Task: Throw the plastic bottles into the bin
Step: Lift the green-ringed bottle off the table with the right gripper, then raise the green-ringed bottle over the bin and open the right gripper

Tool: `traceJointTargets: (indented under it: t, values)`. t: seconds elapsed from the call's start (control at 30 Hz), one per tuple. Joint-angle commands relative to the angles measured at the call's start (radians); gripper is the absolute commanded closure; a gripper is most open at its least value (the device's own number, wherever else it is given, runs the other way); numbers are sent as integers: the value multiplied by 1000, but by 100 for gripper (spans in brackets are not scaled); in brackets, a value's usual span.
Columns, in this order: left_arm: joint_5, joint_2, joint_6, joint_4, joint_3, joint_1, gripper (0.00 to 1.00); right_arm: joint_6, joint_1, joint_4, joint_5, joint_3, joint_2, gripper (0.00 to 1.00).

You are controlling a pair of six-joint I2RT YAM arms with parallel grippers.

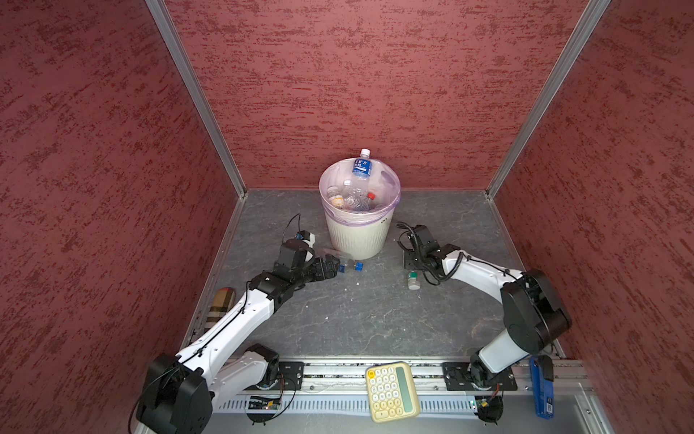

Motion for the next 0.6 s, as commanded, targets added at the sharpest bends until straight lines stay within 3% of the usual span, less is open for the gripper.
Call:
traceJointTargets:
  t: [0.0,0.57]
  values:
    - [-22,11,-10,21,-4,-20,0,-6,-3,30,3,-27,-66,62]
    - [-66,14,-30,3,-13,-100,1,0,41,83,16,-209,-522,64]
